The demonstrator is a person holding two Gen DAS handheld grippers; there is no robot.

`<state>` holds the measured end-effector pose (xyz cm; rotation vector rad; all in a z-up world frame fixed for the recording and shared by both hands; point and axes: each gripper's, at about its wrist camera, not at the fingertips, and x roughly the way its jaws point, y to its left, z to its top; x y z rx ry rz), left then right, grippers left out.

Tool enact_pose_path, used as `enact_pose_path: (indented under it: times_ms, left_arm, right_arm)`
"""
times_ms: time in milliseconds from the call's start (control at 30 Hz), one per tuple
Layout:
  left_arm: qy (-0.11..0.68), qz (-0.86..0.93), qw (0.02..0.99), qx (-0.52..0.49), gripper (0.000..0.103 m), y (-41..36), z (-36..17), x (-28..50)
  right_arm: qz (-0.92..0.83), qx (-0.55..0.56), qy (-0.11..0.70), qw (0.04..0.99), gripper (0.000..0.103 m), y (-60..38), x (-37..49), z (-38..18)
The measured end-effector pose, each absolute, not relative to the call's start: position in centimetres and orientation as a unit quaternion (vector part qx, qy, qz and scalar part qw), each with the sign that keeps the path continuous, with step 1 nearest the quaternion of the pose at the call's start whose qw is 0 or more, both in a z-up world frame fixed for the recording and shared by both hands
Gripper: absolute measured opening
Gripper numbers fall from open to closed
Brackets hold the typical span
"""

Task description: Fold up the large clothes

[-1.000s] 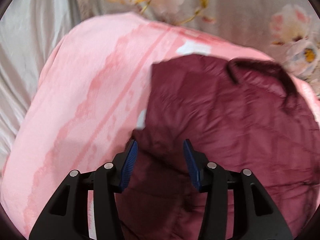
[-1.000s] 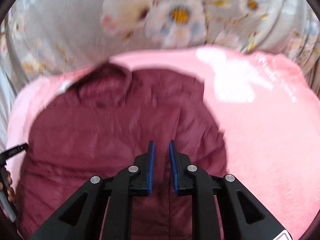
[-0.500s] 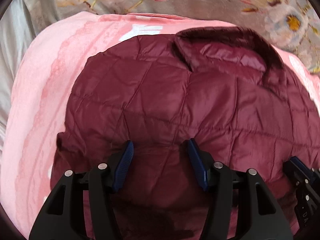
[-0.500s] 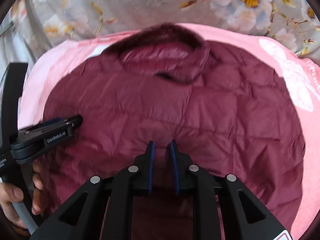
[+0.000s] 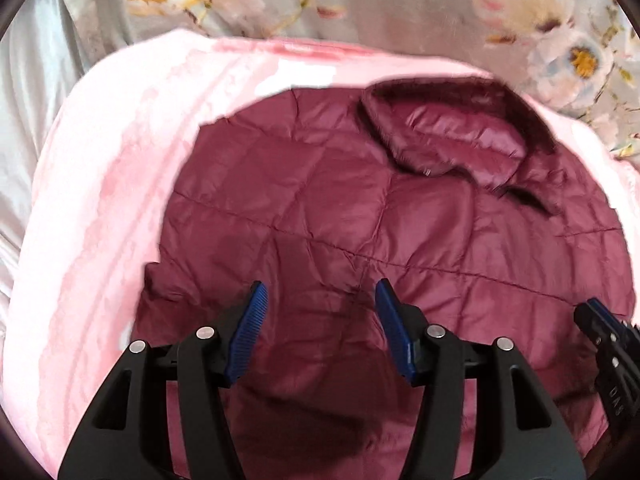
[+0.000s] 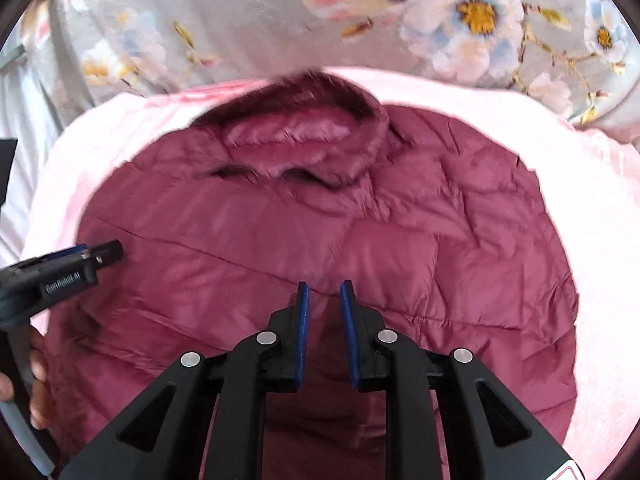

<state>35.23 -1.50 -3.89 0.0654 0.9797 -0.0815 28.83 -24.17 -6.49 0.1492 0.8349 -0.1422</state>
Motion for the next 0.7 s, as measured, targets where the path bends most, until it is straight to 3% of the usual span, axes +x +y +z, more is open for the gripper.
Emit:
enact_pose_path:
  times_ms: [700]
  left_arm:
    - [0.416,-0.024,0.907,0.063,0.055,-2.6,-6.9,33.5]
  right_arm:
    - [-0.071,0.065,0.391,0.915,0.017,-24.4,28.8,-8.8]
